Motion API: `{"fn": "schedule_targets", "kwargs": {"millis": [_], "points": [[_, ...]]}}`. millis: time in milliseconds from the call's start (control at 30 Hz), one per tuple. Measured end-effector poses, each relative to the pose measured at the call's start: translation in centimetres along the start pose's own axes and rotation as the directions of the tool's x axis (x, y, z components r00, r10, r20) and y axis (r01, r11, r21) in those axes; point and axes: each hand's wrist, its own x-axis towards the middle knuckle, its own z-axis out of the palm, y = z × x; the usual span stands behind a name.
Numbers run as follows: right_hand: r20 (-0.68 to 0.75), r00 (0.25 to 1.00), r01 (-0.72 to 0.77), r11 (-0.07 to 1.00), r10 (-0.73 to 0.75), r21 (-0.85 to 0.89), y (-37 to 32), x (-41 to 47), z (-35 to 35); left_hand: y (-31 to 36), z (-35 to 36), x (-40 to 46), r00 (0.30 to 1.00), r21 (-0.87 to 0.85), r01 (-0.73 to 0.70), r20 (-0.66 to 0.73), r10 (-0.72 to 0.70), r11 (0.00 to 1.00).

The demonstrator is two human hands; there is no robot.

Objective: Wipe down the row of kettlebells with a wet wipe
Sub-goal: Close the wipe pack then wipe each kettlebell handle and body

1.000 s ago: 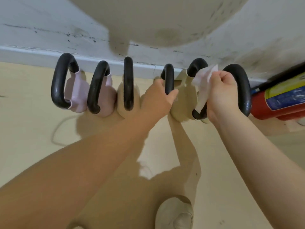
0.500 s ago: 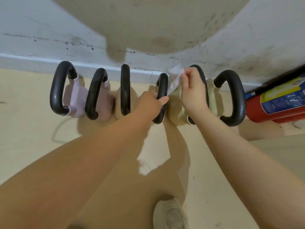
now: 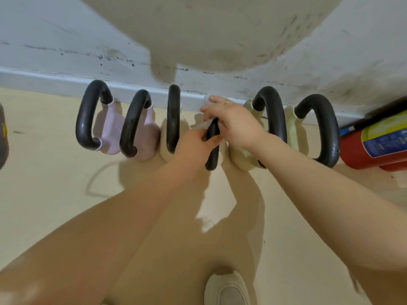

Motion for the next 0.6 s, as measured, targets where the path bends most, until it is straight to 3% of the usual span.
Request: {"fn": "schedule_targets", "kwargs": {"millis": [100, 233, 400, 533, 600], "points": [[0.017, 0.993, 0.113, 0.993, -0.113, -0.023, 0.6, -0.8, 0.1, -0.3, 0.2, -0.1, 1.0, 0.031, 0.005, -0.009, -0.005, 1.0], [-0.063, 0.997, 0.04, 0.998, -0.036, 0.052, 1.6, -0.1, -1.0, -0.5, 0.5, -1.2, 0.999, 0.073, -0.021, -0.046, 0.024, 0.997], [0.148, 0.962, 0.24, 0.97, -0.231, -0.043, 0.3, 0.4, -0.4, -1.4, 0.4, -2.5, 0.995, 0.222, -0.086, -0.031, 0.095, 0.971], [0.161, 0.987, -0.028, 0.997, 0.016, 0.074, -0.3, 2.4, 0.1, -1.4, 0.4, -3.0, 0.995, 0.191, -0.068, -0.059, 0.081, 0.979], [0.143, 0.99, -0.034, 0.995, 0.02, 0.095, -1.1, 2.6, 0.6, -1.4, 0.3, -2.9, 0.995, 0.209, -0.054, -0.066, 0.069, 0.976]]}}
